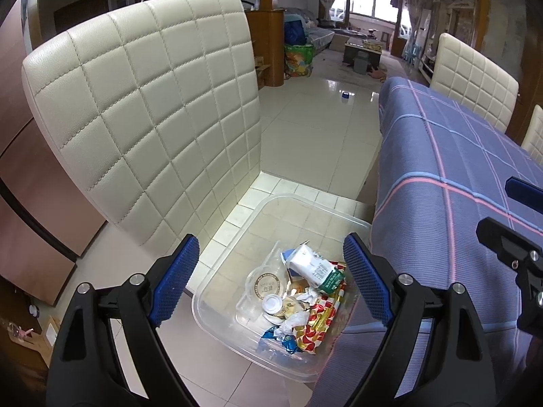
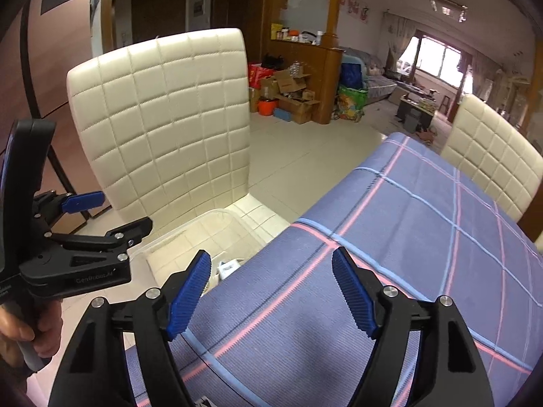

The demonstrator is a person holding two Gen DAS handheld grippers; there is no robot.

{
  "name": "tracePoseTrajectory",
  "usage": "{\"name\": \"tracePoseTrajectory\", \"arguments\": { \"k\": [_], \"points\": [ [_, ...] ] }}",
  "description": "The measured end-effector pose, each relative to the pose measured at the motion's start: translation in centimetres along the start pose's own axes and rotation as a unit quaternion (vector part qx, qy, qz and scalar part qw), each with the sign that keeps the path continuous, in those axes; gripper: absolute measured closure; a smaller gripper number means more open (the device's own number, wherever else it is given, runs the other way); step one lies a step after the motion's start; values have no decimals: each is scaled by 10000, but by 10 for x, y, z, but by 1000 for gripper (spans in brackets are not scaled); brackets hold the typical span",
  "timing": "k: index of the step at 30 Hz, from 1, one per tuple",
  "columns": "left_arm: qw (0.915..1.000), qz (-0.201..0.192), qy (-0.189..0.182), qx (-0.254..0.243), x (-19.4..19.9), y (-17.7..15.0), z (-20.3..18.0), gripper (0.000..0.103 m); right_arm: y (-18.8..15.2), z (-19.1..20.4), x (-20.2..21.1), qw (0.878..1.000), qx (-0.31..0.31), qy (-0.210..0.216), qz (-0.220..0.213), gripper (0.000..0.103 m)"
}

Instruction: Collect trash

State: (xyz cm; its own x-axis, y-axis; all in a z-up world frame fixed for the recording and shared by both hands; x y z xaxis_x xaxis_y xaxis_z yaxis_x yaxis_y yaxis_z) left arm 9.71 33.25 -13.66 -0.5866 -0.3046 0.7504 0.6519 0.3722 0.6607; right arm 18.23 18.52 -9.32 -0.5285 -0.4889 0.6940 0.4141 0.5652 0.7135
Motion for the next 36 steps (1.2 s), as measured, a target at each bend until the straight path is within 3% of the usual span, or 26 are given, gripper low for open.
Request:
{"name": "tracePoseTrajectory", "arguments": {
  "k": [12, 15, 21, 26, 30, 36],
  "points": [
    [9997, -184, -189, -21, 40, -5, -23, 9, -16, -23, 42, 9935, -422, -1044, 141, 30],
    [9992, -244, -306, -58, 54, -6, -32, 6, -21, -32, 60, 9908, -632, -1192, 116, 19],
    [9978, -285, -541, -246, 87, -4, -48, 5, -28, -39, 98, 9841, -925, -1516, 13, 18],
    [9961, -567, -634, -228, 119, -1, -53, 4, -30, -46, 128, 9792, -1219, -1619, 47, 18],
    [9962, -438, -700, -273, 132, -4, -61, 4, -33, -46, 146, 9774, -1396, -1581, 158, 18],
    [9939, -628, -777, -468, 155, -8, -68, 4, -34, -39, 168, 9751, -1356, -1752, 60, 18]
  ]
}}
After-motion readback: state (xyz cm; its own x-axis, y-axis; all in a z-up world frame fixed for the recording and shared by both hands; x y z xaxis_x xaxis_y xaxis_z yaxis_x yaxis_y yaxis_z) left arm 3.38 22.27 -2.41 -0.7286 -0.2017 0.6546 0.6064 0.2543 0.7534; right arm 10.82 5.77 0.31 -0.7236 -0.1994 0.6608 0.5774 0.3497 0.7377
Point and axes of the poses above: each gripper's, at about its wrist camera, not at the fingertips, and x roughly against the way its jaws point, z to its left, y to its top, the point moved 2 cm from there along -x, roughly the way its jaws point, and after that the axes turned 3 degrees about x, right-handed, at the moved point
